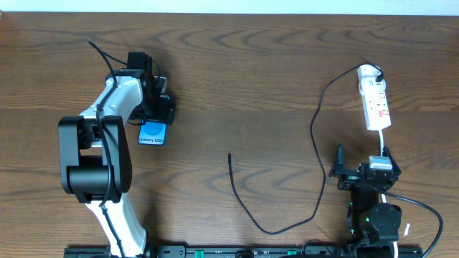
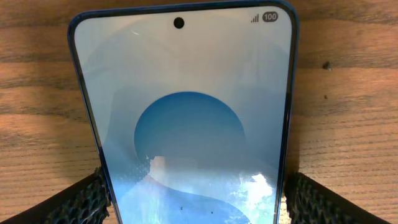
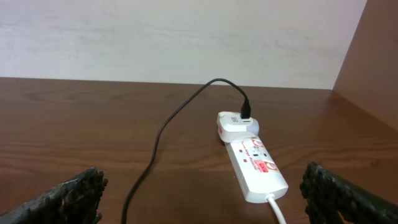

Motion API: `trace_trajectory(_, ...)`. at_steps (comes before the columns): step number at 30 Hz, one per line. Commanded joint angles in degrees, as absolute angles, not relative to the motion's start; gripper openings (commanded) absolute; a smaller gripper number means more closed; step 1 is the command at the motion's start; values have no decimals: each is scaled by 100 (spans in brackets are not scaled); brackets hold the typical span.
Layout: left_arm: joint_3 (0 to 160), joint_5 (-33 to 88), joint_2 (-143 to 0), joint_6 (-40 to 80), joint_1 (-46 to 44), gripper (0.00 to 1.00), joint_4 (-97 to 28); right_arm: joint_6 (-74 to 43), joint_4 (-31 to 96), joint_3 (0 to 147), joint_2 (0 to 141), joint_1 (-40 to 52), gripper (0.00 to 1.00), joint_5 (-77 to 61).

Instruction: Plug charger to phone and switch on socket

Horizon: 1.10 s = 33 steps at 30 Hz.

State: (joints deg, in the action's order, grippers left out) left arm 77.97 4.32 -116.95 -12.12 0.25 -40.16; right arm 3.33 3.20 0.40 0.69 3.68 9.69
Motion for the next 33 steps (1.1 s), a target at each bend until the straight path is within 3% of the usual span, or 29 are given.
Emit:
trace_trajectory(1,7714,233,-11963,-1310,30,88,-4082,261,344,32,30,408,99,993)
trace_trajectory(33,7714,231,-11963,-1328,30,84,-4169,261,344,32,30,408,99,993)
